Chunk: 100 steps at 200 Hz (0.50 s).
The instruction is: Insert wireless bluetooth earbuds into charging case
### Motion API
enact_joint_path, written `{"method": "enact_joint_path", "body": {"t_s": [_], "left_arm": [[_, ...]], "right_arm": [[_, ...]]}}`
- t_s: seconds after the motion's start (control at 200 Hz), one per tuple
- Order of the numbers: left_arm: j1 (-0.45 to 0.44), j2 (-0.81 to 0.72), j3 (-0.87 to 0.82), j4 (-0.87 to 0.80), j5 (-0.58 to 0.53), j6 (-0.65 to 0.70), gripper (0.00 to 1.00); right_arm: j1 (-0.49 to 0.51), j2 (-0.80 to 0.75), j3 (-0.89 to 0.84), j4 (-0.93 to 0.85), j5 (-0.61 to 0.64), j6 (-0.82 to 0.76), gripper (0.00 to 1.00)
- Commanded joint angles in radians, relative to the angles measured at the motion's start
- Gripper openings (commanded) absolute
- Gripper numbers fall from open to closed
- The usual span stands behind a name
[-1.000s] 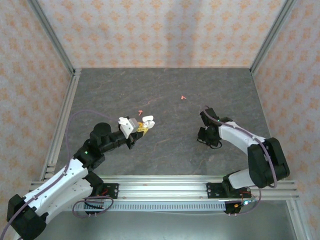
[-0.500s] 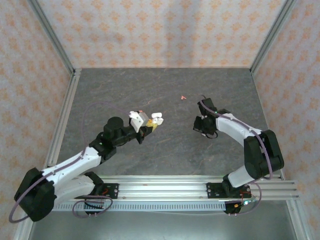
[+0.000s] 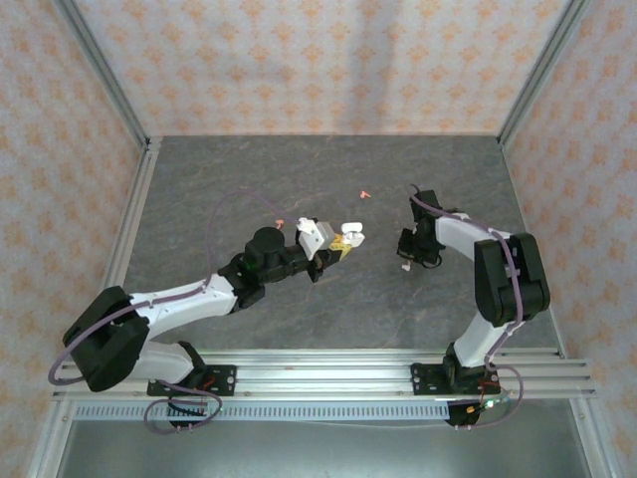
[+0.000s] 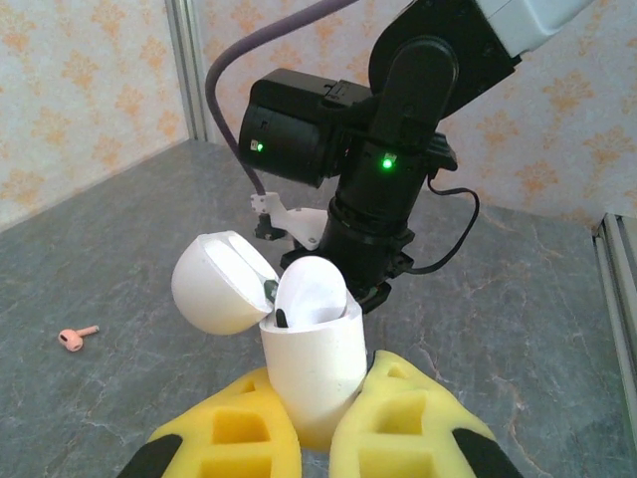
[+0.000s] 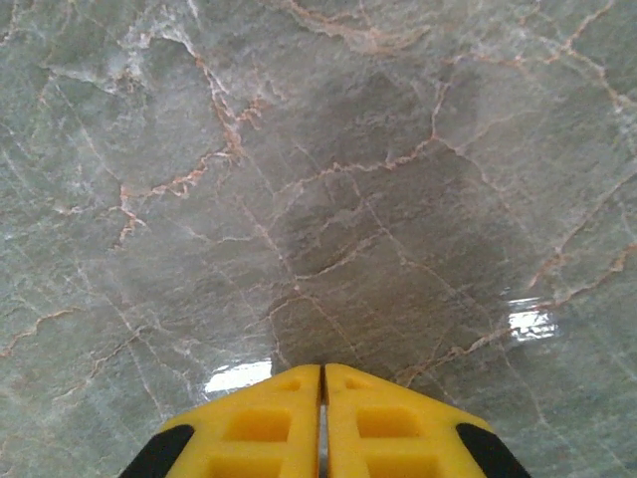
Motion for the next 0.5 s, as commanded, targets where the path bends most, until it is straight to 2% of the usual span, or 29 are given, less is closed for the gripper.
{"method": "enact_joint_path", "body": {"t_s": [0.0, 0.495], "left_arm": [[-0.011, 0.013, 0.032, 0.072, -0.013, 0.004, 0.00], [-0.024, 0.003, 0.046, 0.020, 0.024, 0.033, 0.00]], "right_arm": [[-0.002, -0.040, -0.062, -0.052, -0.014, -0.013, 0.11], [0.006, -0.248, -0.256, -0.075, -0.110, 0.153, 0.13]]}}
